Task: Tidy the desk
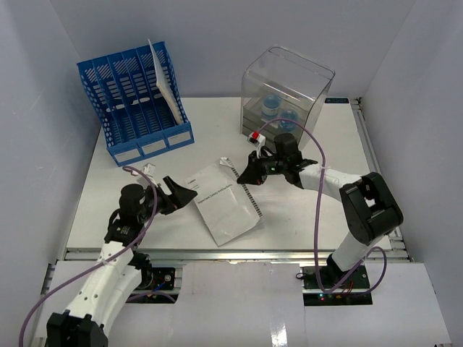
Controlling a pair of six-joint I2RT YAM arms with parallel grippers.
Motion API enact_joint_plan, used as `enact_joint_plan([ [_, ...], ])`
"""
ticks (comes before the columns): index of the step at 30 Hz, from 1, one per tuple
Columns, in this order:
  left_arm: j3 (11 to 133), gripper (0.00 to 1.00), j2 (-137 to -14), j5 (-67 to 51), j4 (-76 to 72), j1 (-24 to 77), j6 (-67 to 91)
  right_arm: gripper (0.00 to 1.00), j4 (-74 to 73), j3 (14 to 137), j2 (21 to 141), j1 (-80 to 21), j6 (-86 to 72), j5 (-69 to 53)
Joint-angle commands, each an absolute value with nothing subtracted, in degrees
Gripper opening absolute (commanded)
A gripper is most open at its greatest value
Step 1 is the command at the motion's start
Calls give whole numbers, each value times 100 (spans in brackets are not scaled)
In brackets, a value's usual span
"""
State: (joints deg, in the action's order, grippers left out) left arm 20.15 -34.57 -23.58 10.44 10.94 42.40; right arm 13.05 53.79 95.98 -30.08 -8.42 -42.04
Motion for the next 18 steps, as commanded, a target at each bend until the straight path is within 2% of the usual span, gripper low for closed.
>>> enact_joint_plan([
  [1,1424,98,-4099,-3166,-1202,1072,4220,8,1567,5282,8922,-2925,-290,-5171],
  [12,618,98,-4672,-3494,-3781,1223,4379,8,2342,5261,8634,-2776,-1268,-5703],
  [18,714,91,-5676,-4180,-5434,1567,4727,8,2943,5245,8865,-2777,-1914,-5947],
])
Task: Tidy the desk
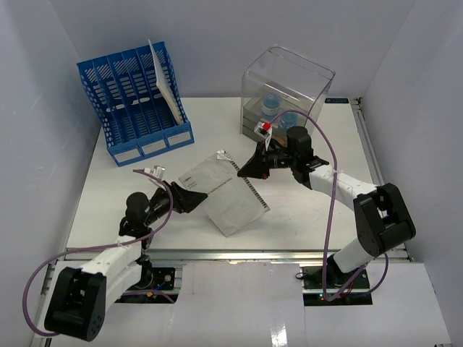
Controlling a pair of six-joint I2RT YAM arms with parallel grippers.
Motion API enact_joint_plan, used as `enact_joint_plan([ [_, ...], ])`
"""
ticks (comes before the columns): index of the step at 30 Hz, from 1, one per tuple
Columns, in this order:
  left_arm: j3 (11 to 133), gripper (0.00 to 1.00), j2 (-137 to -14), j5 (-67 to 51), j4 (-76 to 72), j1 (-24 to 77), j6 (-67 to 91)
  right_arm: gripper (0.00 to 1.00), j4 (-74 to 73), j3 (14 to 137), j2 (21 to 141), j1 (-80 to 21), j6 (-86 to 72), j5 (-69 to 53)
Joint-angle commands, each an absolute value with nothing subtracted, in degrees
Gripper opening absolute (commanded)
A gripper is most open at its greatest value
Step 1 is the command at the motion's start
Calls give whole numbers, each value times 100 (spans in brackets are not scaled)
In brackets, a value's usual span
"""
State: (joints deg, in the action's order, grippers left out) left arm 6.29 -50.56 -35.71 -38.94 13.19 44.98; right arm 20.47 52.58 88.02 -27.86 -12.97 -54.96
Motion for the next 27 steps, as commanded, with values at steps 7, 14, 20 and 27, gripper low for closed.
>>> enact_joint_plan([
  [7,1096,76,-6531,-4023,-5819,2107,4552,8,2903,5231,8799,-2777,-1972,-5922],
  [14,1520,10,-6342,-3829,-5432,2215,4288,24,1790,5370,8693,-2777,-1088,-5327],
  [20,2153,0,-5069,-2610,-2689,2206,3015,88,527,5684,8115,-2765,517,-4107],
  [27,3492,0,-4232,-723,-463,2162,1704,90,320,5247,6841,-2408,1441,-3393],
])
